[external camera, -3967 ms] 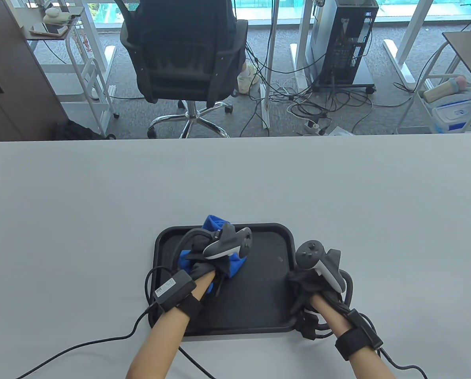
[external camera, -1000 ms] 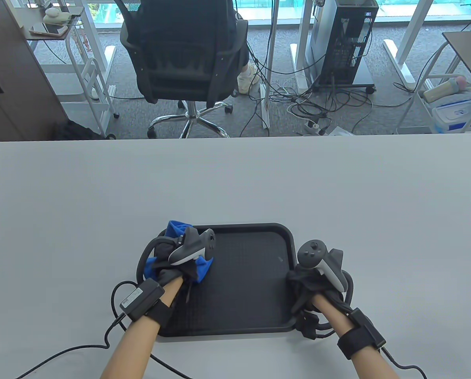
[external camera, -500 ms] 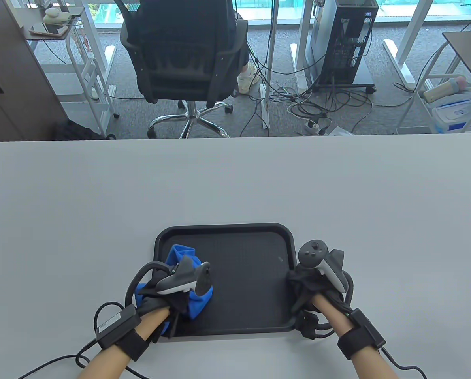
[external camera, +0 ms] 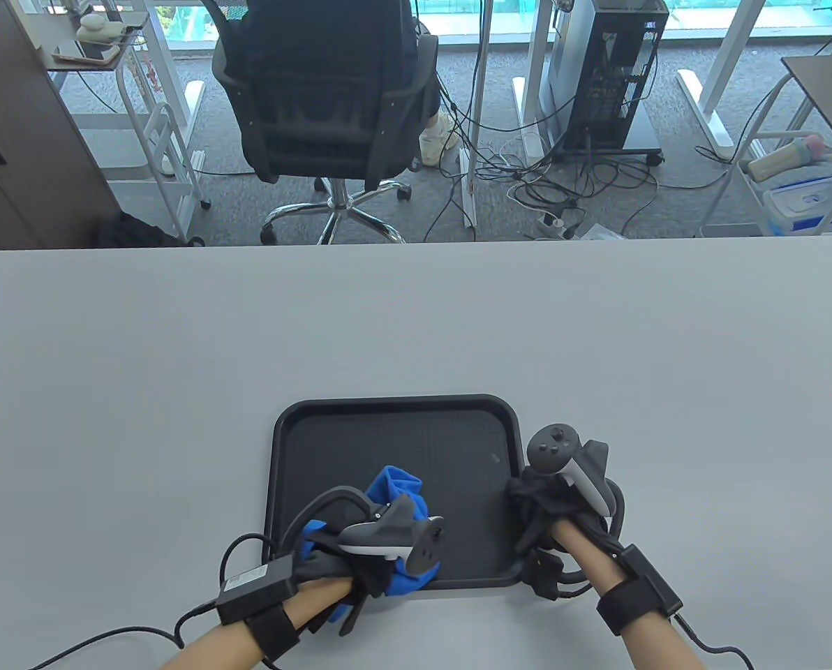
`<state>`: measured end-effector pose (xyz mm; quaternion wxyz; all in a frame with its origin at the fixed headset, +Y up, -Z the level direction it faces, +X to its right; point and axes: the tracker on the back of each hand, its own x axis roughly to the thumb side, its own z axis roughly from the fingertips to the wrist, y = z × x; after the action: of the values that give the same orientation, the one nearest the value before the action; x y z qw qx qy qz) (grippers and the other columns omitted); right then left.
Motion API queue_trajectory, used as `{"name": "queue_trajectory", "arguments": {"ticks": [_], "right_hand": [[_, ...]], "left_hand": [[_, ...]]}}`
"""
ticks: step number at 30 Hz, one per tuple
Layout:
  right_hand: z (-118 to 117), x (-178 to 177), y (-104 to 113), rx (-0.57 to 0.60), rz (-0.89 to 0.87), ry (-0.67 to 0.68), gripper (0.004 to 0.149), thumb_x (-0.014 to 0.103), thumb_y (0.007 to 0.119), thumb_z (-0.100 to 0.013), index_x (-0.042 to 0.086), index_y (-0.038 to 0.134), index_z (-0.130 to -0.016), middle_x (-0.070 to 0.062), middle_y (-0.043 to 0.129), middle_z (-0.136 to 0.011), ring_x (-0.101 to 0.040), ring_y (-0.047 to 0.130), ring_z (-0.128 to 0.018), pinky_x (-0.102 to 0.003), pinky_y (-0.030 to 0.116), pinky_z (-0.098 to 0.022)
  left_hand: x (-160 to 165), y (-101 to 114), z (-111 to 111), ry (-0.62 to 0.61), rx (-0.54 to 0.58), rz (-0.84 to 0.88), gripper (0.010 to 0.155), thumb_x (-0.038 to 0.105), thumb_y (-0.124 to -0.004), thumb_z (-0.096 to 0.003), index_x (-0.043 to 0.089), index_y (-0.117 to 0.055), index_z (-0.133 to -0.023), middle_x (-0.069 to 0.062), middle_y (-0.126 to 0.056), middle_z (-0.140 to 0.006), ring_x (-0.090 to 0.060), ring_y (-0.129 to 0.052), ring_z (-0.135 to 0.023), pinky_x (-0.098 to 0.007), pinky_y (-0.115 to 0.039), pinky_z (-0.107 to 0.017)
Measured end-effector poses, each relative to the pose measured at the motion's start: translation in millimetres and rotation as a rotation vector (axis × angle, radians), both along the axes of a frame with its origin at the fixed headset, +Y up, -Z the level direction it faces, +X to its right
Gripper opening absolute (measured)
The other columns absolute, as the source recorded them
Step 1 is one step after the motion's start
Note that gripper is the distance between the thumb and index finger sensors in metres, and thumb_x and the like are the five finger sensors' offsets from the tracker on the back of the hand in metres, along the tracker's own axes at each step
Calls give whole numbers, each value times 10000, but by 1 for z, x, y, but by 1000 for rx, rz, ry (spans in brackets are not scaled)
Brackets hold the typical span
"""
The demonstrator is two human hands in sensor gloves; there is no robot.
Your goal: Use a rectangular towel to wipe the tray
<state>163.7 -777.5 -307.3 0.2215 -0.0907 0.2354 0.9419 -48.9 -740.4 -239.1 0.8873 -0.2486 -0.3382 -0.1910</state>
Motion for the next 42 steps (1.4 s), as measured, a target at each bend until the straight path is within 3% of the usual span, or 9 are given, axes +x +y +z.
{"name": "queue_trajectory", "arguments": {"ticks": [9,17,23,32,42], "right_hand": [[0,0,0,-1,1,6,452,385,716,-493,25,667,-761,-135,905,-358,-194,947,-108,-345,820,-21],[0,2,-1,-27,-24,-8,453,388,718,-492,38,660,-773,-135,902,-377,-199,948,-128,-349,820,-39],[-1,3,-1,-17,-30,1,451,386,720,-490,35,664,-767,-133,905,-368,-200,947,-122,-353,819,-38],[-1,2,-2,11,-10,9,453,389,730,-484,29,680,-756,-129,914,-349,-194,952,-100,-348,822,-20],[0,2,-2,10,-1,6,453,393,725,-487,30,678,-754,-128,912,-347,-191,951,-99,-345,821,-17]], "left_hand": [[57,-2,-10,-86,30,26,592,333,-752,-497,204,-541,-1035,-130,-651,-1067,-211,-886,-801,-489,-732,-619],[79,-3,-38,-26,46,37,591,330,-750,-501,227,-530,-1040,-106,-632,-1084,-208,-871,-818,-493,-721,-629],[82,-5,-64,90,85,52,587,324,-750,-505,244,-526,-1042,-84,-625,-1095,-210,-856,-826,-498,-710,-634],[57,-9,-100,293,156,58,581,319,-743,-508,251,-526,-1043,-70,-643,-1095,-200,-851,-823,-503,-703,-634],[-13,-9,-124,526,168,33,579,318,-743,-508,247,-529,-1041,-84,-645,-1092,-202,-858,-819,-509,-702,-632]]}}
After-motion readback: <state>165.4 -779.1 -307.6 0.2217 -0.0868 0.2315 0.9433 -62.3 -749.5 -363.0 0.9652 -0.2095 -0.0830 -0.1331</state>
